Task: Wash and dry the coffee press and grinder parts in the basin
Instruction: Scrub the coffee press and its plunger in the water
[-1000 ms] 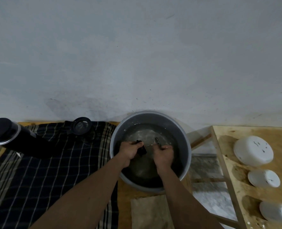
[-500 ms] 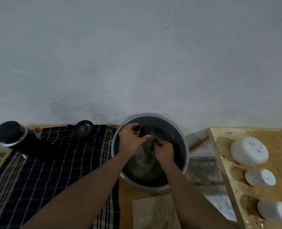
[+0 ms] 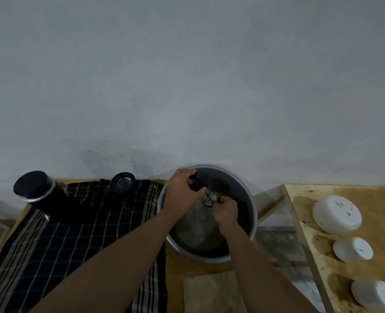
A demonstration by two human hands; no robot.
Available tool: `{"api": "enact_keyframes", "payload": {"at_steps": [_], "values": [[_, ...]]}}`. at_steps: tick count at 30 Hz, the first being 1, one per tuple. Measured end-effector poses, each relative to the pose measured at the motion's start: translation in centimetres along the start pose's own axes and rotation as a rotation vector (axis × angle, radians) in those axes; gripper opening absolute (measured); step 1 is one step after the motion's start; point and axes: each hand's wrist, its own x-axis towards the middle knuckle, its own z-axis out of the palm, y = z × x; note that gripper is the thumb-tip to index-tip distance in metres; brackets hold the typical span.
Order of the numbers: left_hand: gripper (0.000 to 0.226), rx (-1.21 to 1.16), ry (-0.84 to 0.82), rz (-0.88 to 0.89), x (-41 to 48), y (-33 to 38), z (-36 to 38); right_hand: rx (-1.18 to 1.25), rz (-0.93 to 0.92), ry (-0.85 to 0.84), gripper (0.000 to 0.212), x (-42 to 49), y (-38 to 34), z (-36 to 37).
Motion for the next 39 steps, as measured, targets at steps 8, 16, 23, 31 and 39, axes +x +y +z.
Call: {"api": "enact_keyframes", "payload": {"at_steps": [8,16,23,31,39], "values": [[0.064,-0.002,-0.011,-0.061,-0.2,0.0,-0.2,0.149,0.020,-0.028,0.017,-0.5,0.5,-0.2],[0.062,-0.037,0.011,-0.098,-0.5,-0.1,0.2,0.181,0.008,-0.004,0.013,-1.0,0.3,-0.6],[0.062,-0.034,0.007,-0.102,-0.7,-0.2,0.5,0.149,-0.031,0.008,0.019,-1.1,0.6,-1.2],[0.046,-0.046,0.081,-0.116,-1.5,-0.2,-0.3,0.157,-0.158,0.055,0.016,-2.1,0.0,-1.7],[0.049,-0.146,0.338,-0.270,-2.2,-1.7,-4.7,0.196,-0.326,0.031,0.007,-5.5,-4.4,0.8]]}}
